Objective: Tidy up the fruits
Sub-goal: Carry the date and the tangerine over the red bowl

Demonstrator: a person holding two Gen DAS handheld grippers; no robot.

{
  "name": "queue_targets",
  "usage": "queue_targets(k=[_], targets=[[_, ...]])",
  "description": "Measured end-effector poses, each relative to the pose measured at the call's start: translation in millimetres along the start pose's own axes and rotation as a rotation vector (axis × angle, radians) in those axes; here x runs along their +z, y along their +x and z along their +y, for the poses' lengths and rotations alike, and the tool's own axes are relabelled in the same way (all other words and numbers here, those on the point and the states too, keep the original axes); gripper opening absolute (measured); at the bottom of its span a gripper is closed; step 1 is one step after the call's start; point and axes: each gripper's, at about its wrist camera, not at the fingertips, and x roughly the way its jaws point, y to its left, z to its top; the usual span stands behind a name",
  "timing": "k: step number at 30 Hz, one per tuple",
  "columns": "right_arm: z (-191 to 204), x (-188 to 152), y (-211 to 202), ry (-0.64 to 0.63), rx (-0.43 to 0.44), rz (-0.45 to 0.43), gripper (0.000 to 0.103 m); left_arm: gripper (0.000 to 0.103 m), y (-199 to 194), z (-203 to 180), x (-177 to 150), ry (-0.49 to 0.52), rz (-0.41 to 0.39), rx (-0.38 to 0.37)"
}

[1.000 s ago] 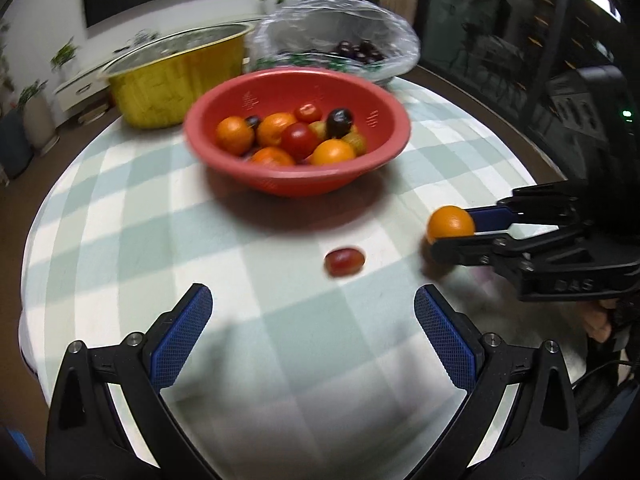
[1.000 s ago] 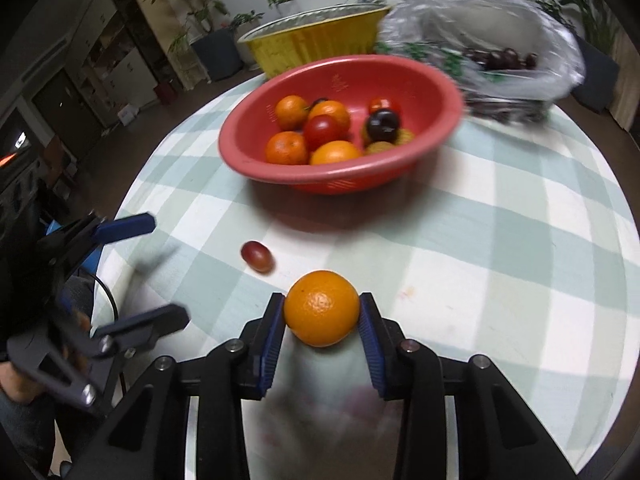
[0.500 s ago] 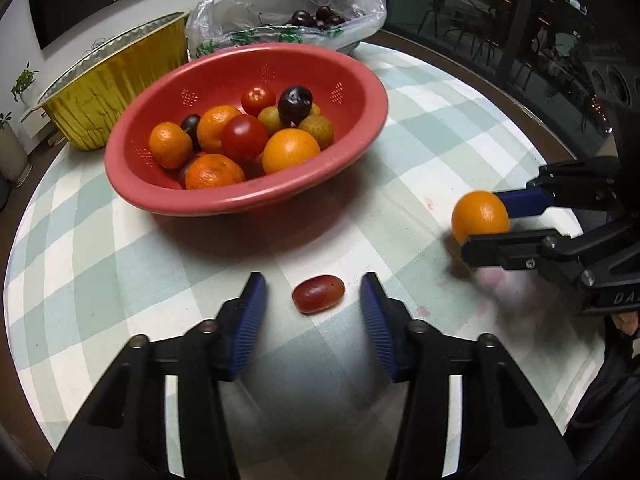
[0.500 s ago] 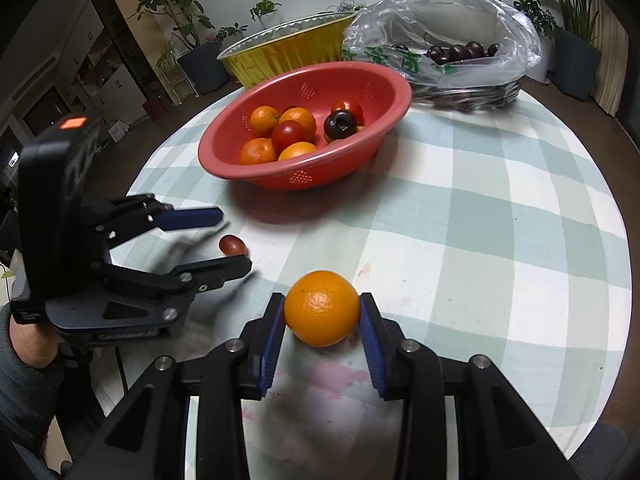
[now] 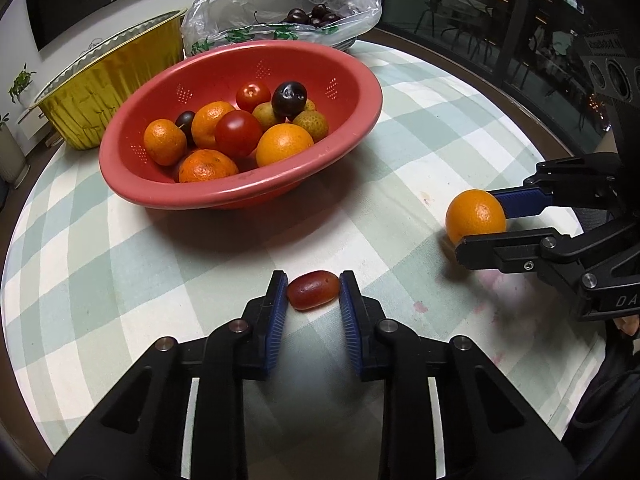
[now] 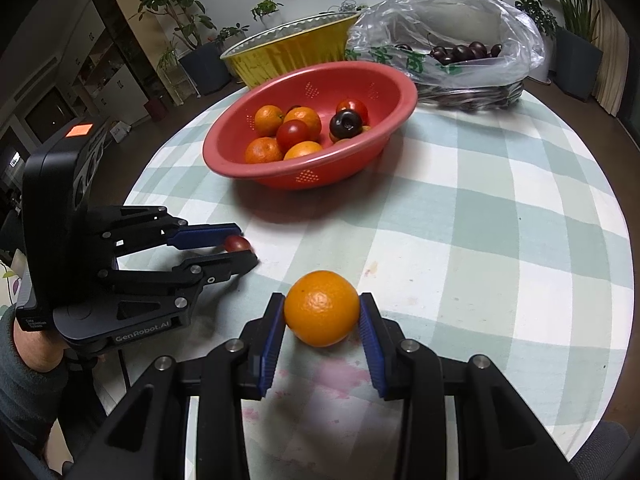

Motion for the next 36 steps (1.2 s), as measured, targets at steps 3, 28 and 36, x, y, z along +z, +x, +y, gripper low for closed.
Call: queue_targets(k=[3,28,36], targets=[[0.4,0.2,0.0,-0.001,0.0,0.0,0.039,0.024,-0.8,-1.1,-0.5,0.007,0.0,0.003],[-0.8,4.9,-9.4,0.002,-0.014,-0.029,0.039,0.024,-61.9,13.5,-4.6,-0.082,-0.137,-0.007],[-11.7,21.3,-23.4,0.005,-0.052,-0.066,0.039,0.024,-84.4,34.3,11.3,-0.111,-0.192,0.015]])
